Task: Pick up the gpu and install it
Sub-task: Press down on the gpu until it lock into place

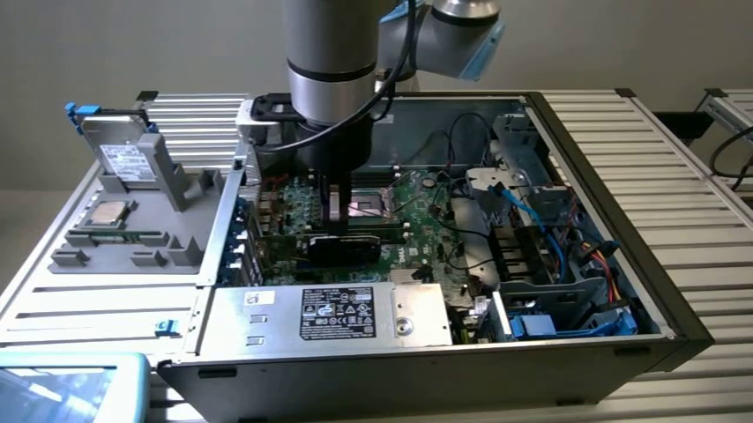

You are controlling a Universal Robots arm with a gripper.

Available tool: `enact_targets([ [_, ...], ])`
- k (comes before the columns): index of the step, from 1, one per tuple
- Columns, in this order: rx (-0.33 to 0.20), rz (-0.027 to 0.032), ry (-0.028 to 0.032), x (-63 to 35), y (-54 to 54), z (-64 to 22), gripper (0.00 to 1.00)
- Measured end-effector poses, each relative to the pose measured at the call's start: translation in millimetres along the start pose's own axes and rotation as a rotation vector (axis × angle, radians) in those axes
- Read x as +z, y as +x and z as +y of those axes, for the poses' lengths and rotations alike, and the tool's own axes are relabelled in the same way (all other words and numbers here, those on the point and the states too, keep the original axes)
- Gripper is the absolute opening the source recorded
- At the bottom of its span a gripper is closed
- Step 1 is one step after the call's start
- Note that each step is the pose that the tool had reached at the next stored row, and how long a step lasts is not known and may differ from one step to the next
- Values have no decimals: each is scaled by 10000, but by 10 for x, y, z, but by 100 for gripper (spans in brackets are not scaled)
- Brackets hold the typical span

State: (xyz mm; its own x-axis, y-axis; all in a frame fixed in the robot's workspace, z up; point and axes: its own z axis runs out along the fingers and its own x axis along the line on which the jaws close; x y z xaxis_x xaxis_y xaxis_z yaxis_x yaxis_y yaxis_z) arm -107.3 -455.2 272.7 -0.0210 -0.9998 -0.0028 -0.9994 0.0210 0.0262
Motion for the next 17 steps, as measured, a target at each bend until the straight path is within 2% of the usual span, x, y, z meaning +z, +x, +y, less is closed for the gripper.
enact_targets([
  [3,0,-1,-43,47,-4,-1,12],
  [7,0,7,-70,70,-5,-2,12],
  [8,0,-10,-62,40,-7,0,12],
  [14,0,0,-78,-225,-10,41,12],
  [17,0,0,-102,-252,-16,50,12],
])
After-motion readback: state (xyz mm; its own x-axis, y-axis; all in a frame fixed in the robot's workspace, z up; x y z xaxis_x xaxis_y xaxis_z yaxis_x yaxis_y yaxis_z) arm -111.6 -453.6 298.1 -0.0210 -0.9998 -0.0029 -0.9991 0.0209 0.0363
